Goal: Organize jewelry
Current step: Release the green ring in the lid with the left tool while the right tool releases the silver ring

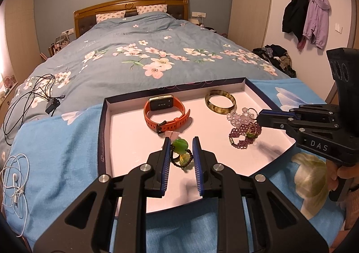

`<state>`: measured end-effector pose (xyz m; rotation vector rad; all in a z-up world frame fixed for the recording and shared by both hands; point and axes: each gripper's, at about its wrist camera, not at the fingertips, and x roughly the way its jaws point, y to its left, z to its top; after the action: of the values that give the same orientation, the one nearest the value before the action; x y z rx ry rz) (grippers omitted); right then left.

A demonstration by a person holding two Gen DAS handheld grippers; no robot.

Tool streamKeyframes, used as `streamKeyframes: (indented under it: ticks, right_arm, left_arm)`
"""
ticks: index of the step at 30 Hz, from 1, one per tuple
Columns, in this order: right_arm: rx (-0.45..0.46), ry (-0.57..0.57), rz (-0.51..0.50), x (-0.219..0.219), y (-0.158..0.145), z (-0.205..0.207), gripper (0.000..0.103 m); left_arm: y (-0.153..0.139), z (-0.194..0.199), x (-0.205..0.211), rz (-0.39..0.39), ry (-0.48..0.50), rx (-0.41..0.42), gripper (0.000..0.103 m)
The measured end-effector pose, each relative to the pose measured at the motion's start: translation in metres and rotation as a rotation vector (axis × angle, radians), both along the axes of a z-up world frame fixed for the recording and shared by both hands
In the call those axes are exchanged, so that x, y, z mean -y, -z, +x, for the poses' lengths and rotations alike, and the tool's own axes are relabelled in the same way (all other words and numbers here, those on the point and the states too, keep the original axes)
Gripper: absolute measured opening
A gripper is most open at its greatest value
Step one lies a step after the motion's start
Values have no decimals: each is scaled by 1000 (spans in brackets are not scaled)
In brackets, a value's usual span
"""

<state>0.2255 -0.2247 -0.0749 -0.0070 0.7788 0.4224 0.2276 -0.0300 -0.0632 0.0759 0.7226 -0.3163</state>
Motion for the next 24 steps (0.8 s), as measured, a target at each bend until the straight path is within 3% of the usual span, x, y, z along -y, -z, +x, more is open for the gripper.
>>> streamKeyframes:
  ticks: [24]
  right_arm:
    - [-64, 18, -47, -5, 18, 19, 3]
  left_arm:
    - [19, 25, 6, 13, -29, -60, 20]
